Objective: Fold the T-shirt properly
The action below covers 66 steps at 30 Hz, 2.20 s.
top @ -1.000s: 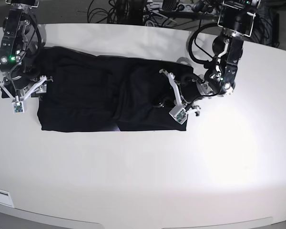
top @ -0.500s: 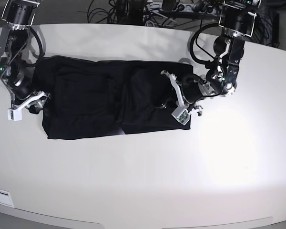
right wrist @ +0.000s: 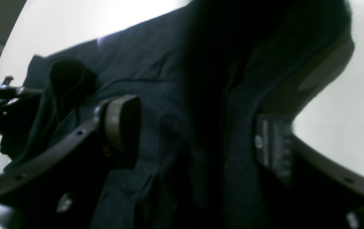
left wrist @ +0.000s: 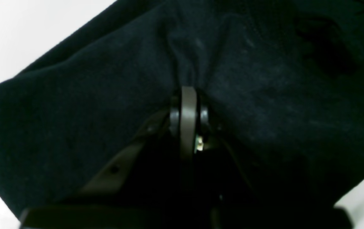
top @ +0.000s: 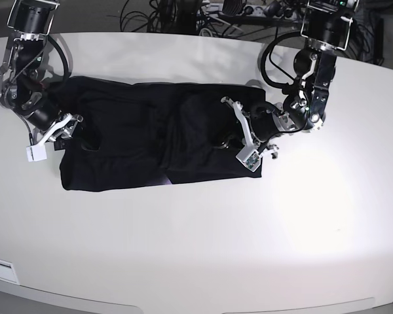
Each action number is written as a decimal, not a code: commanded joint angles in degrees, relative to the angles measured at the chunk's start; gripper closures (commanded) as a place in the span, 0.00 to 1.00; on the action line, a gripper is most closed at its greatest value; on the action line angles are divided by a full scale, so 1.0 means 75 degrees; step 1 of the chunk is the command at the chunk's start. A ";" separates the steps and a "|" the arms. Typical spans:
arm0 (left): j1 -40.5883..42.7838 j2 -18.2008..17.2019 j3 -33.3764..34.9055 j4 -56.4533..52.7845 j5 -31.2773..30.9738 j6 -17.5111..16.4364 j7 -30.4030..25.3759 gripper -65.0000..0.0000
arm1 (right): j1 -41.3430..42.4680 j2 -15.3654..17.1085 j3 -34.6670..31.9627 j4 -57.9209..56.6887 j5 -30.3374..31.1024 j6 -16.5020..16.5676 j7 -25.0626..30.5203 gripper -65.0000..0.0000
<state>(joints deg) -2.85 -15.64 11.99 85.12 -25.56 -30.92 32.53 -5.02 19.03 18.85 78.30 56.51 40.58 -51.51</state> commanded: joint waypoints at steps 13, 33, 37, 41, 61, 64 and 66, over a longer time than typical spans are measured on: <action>0.0055 -0.0157 -0.0006 -0.0099 0.0452 0.0210 0.0918 1.00 | -0.0006 0.0131 -0.0050 -0.0006 0.0035 -0.0077 -0.0530 0.96; -0.0874 -0.0224 -0.0664 0.0717 -0.1204 -0.0568 0.1521 0.70 | 0.0539 0.1326 -0.0047 0.0224 -0.2672 -0.1122 -0.0076 1.00; -0.0851 -0.0227 -0.1116 0.0714 -0.1207 -0.0568 0.1521 0.70 | 0.0522 0.1472 -0.0047 0.0793 -0.3249 -0.1722 -0.0035 1.00; -0.0796 -0.0248 -0.1180 0.0714 -0.1207 -0.0568 0.1524 0.70 | 0.0519 0.1463 -0.0047 0.1515 -0.3013 -0.1923 0.0032 1.00; 0.0172 -0.0245 -0.1180 0.0714 -0.1530 -0.0571 0.1486 0.70 | 0.0519 -0.0125 -0.0058 0.3660 -0.0256 -0.1320 -0.0510 1.00; 0.0169 -0.0245 -0.1180 0.0714 -0.1542 -0.0571 0.1492 0.70 | 0.0519 -0.0530 -0.0055 0.3660 -0.0367 -0.1320 -0.0510 1.00; 0.0172 -0.0245 -0.1180 0.0714 -0.1542 -0.0571 0.1495 0.70 | 0.0522 -0.0807 -0.0055 0.3663 -0.0367 -0.1320 -0.0510 1.00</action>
<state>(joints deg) -1.08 -17.15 3.36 89.65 -36.88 -34.98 43.57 -2.07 12.40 18.17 104.88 52.47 30.44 -57.04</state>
